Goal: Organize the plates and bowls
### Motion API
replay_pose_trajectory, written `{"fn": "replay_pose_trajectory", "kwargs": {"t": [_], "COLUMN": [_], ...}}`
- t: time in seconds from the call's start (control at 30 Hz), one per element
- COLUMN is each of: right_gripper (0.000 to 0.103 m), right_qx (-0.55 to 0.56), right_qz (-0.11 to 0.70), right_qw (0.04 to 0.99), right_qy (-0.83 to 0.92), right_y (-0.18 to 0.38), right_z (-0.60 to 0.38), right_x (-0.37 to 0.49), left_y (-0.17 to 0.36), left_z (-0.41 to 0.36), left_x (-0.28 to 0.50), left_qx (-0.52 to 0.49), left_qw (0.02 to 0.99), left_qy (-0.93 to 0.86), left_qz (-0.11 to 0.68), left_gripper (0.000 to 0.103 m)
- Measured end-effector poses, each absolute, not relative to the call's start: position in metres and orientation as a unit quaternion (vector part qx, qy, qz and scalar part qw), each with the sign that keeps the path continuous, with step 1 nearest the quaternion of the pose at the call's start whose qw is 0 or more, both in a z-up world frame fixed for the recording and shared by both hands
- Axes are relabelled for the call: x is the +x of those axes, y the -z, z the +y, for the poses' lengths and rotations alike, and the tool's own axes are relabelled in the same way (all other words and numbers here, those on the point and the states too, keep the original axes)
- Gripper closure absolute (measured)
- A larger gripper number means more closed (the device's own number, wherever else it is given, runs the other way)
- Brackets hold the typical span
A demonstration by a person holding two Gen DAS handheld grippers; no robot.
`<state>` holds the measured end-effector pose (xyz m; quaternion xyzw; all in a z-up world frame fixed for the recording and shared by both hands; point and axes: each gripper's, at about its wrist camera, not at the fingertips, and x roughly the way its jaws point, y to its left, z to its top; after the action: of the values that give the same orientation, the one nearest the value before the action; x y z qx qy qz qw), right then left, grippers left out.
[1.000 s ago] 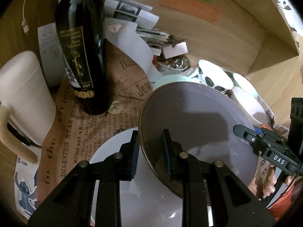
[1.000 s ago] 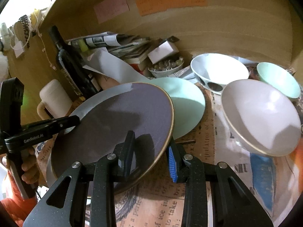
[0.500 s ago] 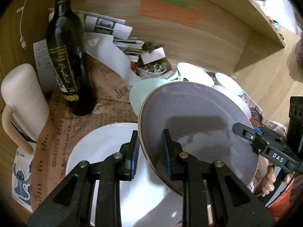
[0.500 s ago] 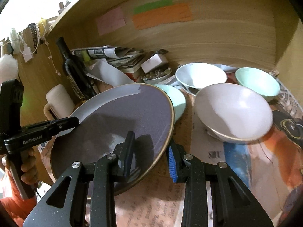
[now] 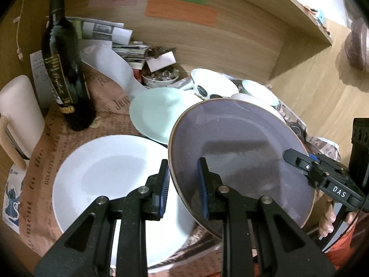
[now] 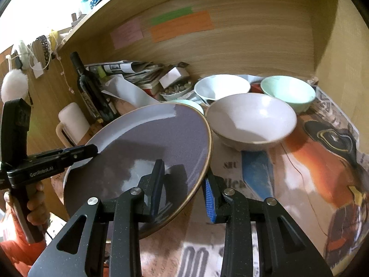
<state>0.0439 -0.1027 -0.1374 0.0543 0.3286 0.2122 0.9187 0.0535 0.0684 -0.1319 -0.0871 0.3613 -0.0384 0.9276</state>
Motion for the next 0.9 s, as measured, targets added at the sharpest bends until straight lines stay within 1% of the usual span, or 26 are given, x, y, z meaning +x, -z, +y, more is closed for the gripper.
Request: {"fn": "replay_pose_trajectory", "kwargs": {"t": [0.47,0.9], "right_gripper": [0.074,0.074], "right_qx": [0.064,0.077], "right_qz": [0.352,0.383], "right_qw": [0.914,0.904], "right_qy": [-0.19,-0.172], "right_y": [0.155,0.175], "right_z": [-0.131,-0.144], "right_x": [0.031,0.039], "left_y": [0.152,0.177], "left_z": [0.037,0.024], "left_x": [0.047,0.062], "left_qx": [-0.078,-0.084], "left_qw": [0.921,0.905], "left_qy": [0.061,0.079], "left_qz": [0.377,0.41], "left_gripper": [0.08,0.08]}}
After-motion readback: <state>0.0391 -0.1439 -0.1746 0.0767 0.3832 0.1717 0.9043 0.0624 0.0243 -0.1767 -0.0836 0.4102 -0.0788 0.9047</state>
